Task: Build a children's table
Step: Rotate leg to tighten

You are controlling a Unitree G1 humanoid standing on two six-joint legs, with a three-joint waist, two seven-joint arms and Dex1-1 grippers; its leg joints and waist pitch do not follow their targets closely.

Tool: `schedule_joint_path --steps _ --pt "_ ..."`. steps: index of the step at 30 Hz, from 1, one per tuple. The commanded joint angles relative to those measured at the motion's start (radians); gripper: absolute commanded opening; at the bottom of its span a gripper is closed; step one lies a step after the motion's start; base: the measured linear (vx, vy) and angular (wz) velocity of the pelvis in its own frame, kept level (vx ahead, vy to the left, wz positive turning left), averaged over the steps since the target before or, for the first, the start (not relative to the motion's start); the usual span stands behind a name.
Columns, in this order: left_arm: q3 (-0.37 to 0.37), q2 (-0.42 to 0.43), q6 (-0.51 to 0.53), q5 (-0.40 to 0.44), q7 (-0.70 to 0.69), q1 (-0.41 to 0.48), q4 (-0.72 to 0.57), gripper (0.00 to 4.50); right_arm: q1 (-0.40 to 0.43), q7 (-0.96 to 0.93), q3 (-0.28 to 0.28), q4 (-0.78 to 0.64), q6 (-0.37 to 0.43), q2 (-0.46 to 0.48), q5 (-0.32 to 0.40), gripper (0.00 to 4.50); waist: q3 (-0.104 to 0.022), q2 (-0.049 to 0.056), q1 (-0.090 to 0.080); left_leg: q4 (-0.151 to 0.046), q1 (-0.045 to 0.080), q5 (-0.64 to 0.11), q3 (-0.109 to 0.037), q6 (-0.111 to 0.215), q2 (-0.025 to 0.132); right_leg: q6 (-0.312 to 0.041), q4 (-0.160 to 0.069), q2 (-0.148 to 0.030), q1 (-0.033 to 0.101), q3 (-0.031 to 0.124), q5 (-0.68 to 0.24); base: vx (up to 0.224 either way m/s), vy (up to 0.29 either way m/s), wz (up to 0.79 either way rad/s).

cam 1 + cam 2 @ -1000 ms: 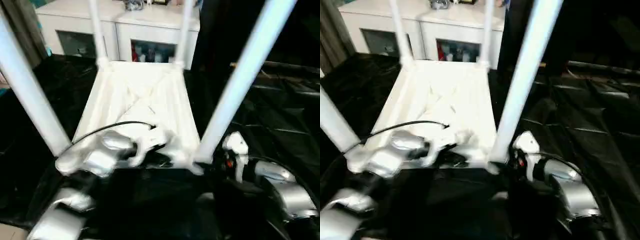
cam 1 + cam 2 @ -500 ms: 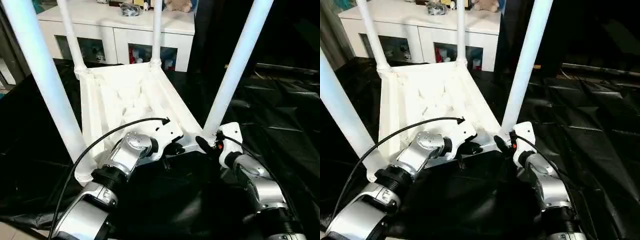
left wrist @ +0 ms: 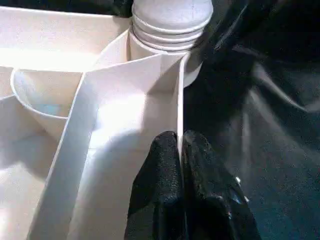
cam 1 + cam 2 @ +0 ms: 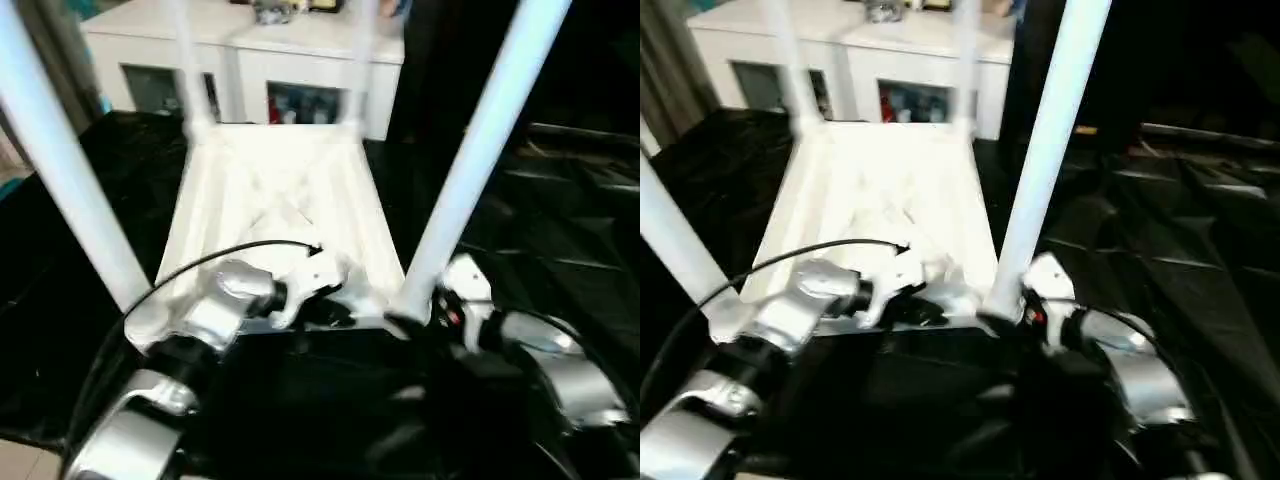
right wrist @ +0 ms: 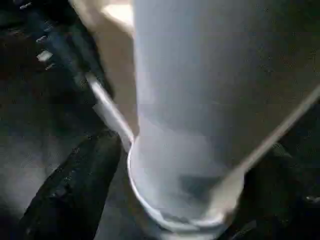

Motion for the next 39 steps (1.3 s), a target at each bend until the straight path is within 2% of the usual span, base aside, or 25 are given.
schedule_joint_path --steps 1,4,5,9,12,18,24,31,33,35,36,37,38,39 --pt "-0.003 0.006 0.021 -0.059 -0.053 0.039 0.001 0.0 0.006 0.049 0.012 -0.028 0.008 -0.016 0.017 3.76 -0.036 -0.024 0.003 -0.055 0.005 -0.19 -0.012 0.102 0.039 -0.219 -0.053 -0.038 0.035 0.016 -0.135 0.0 0.0 0.0" --pt "0.0 0.014 0.031 -0.066 -0.063 0.048 -0.014 0.0 0.006 0.062 0.018 -0.028 0.006 -0.021 0.024 3.76 -0.035 -0.023 0.002 -0.053 0.007 -0.189 -0.01 0.105 0.038 -0.233 -0.054 -0.038 0.033 0.016 -0.132 0.0 0.0 0.0" --pt "0.003 0.017 0.033 -0.072 -0.066 0.053 -0.02 0.0 0.003 0.07 0.02 -0.024 0.001 -0.023 0.029 3.76 -0.034 -0.027 0.002 -0.053 0.008 -0.199 -0.009 0.102 0.037 -0.232 -0.056 -0.038 0.033 0.016 -0.153 0.0 0.0 0.0" --pt "0.008 0.018 0.028 -0.072 -0.067 0.054 -0.018 0.0 -0.008 0.079 0.01 -0.012 0.001 -0.007 0.041 3.76 -0.032 -0.025 0.001 -0.057 0.01 -0.231 -0.011 0.081 0.038 -0.216 -0.061 -0.04 0.032 0.018 -0.211 0.0 0.0 0.0" --pt "0.006 0.019 0.039 -0.074 -0.066 0.057 -0.031 0.0 -0.009 0.091 0.016 -0.009 0.01 -0.008 0.049 3.76 -0.034 -0.026 0.001 -0.055 0.01 -0.218 -0.01 0.079 0.038 -0.217 -0.058 -0.039 0.033 0.018 -0.192 0.0 0.0 0.0" --pt "0.005 0.016 0.045 -0.071 -0.062 0.058 -0.033 0.0 -0.007 0.097 0.024 -0.004 0.032 -0.007 0.055 3.27 -0.036 -0.028 0.002 -0.049 0.009 -0.169 -0.009 0.099 0.035 -0.235 -0.05 -0.038 0.037 0.017 -0.125 0.0 0.0 0.0" --pt "0.004 0.009 0.061 -0.078 -0.061 0.069 -0.053 0.0 -0.015 0.082 0.031 0.016 0.031 -0.003 0.041 2.79 -0.036 -0.029 0.002 -0.049 0.01 -0.176 -0.009 0.096 0.036 -0.237 -0.05 -0.039 0.038 0.016 -0.142 0.0 0.0 0.0" --pt "-0.001 0.006 0.072 -0.079 -0.064 0.078 -0.071 0.0 -0.009 0.046 0.027 0.019 0.053 0.016 0.037 2.73 -0.038 -0.028 -0.002 -0.047 0.01 -0.16 -0.009 0.101 0.034 -0.243 -0.047 -0.037 0.04 0.015 -0.119 0.0 0.0 0.0" --pt "-0.002 -0.029 0.077 -0.058 0.004 0.07 -0.061 0.0 -0.017 -0.072 0.002 0.059 0.066 0.067 0.015 2.72 -0.035 -0.027 -0.005 -0.05 0.009 -0.177 -0.01 0.093 0.034 -0.239 -0.052 -0.037 0.038 0.015 -0.147 0.0 0.0 0.0" --pt "0.002 -0.094 0.08 -0.028 0.123 0.05 -0.019 0.0 -0.027 -0.207 -0.021 0.104 0.082 0.131 -0.008 2.72 -0.028 -0.026 -0.016 -0.057 0.011 -0.236 -0.01 0.055 0.034 -0.219 -0.064 -0.036 0.029 0.015 -0.25 0.0 0.0 0.0" --pt "0.003 -0.112 0.081 -0.021 0.153 0.044 -0.008 0.0 -0.028 -0.236 -0.025 0.112 0.088 0.148 -0.012 2.72 -0.029 -0.028 -0.018 -0.058 0.012 -0.274 -0.014 0.03 0.031 -0.199 -0.069 -0.039 0.03 0.014 -0.321 0.0 0.0 0.0" --pt "0.004 -0.127 0.082 -0.015 0.179 0.039 0.002 0.0 -0.029 -0.257 -0.026 0.114 0.091 0.163 -0.014 2.72 -0.03 -0.029 -0.018 -0.06 0.012 -0.284 -0.017 0.023 0.032 -0.187 -0.07 -0.04 0.033 0.013 -0.345 0.0 0.0 0.0" --pt "0.009 -0.176 0.089 0.005 0.27 0.017 0.037 0.0 -0.031 -0.335 -0.032 0.122 0.107 0.213 -0.024 2.72 -0.028 -0.03 -0.021 -0.062 0.012 -0.303 -0.017 0.016 0.032 -0.167 -0.075 -0.037 0.029 0.014 -0.371 0.0 0.0 0.0" --pt "0.014 -0.197 0.093 0.012 0.31 0.007 0.054 0.0 -0.033 -0.369 -0.034 0.125 0.115 0.234 -0.029 2.72 -0.027 -0.029 -0.018 -0.06 0.022 -0.329 -0.015 0.014 0.031 -0.155 -0.083 -0.038 0.019 0.016 -0.403 0.0 0.0 0.0"
